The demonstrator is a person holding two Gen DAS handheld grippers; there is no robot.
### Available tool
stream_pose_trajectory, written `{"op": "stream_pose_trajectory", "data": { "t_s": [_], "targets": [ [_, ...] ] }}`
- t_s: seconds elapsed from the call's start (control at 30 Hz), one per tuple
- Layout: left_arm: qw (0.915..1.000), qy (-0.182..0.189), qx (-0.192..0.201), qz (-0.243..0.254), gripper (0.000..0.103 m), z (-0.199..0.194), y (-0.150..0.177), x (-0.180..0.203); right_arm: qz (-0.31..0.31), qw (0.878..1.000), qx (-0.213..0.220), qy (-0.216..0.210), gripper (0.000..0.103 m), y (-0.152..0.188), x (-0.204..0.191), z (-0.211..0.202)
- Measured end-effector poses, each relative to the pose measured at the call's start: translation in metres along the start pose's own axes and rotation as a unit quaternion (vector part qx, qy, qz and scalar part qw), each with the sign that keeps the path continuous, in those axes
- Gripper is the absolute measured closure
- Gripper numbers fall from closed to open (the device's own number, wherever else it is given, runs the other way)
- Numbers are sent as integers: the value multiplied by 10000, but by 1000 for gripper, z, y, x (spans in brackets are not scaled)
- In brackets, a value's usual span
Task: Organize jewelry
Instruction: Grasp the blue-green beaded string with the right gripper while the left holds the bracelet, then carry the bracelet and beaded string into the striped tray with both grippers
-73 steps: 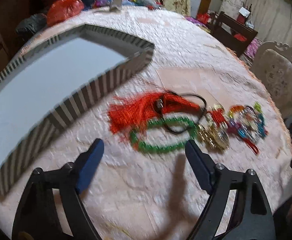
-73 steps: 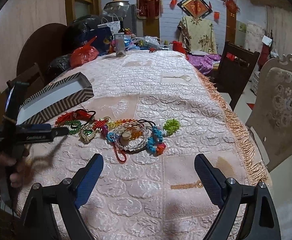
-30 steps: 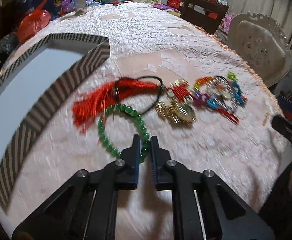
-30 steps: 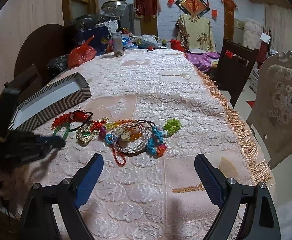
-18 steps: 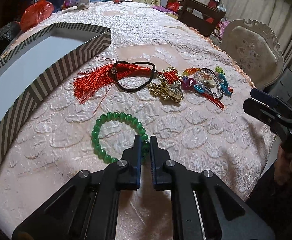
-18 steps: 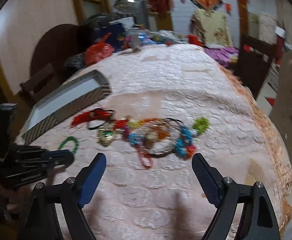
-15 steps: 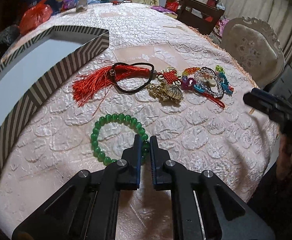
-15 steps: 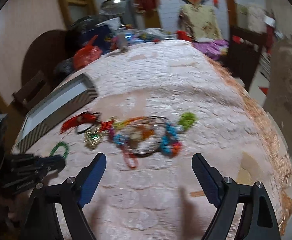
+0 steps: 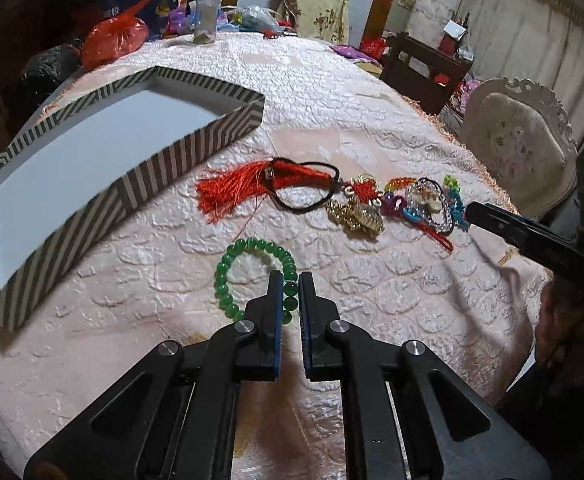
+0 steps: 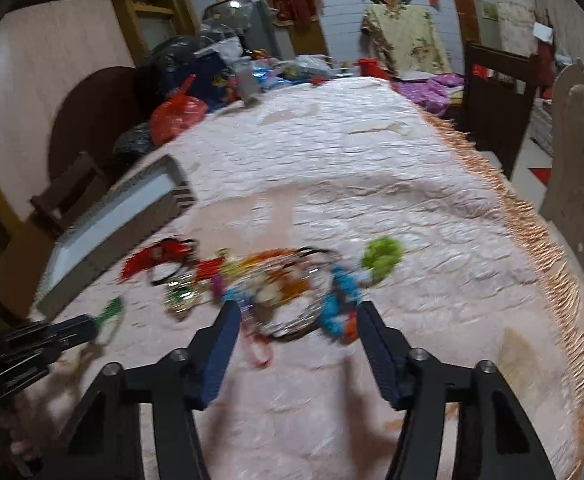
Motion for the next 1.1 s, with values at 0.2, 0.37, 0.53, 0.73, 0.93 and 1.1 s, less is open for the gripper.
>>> {"op": "stream_pose_trajectory", "data": {
  "t_s": [0.2, 0.37, 0.53, 0.73, 0.93, 1.1],
  "targets": [
    [10000, 30, -86, -16, 97, 8, 5, 4, 33, 9996, -226, 193, 66, -4, 23, 18],
    [9999, 31, -163, -9, 97, 12, 7, 7, -82, 9994, -316, 119, 72, -6, 28, 32],
    [9999, 16, -139, -35, 97, 9, 5, 8, -326, 9991, -273, 3, 92, -6, 20, 33],
    [9999, 21, -53, -92, 97, -2, 2, 6, -155, 9998, 78, 72, 92, -4, 18, 1],
    [9998, 115, 61, -140, 97, -17, -4, 6, 99, 9983, 560, -130, 92, -6, 18, -42],
    [9991, 297, 203, -216, 97, -32, -15, 4, 128, 9966, 763, -292, 92, -11, 6, -65]
  ]
}}
Point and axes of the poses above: each gripper's, at about its wrist camera, not at the fingertips, and z roughly the way its jaws point, x to its right, y to its underside, the point moved 2 cm from there along z, roughly the way its jaws point, and after that the axes turned 13 degrees about -z, right-handed, at the moved point
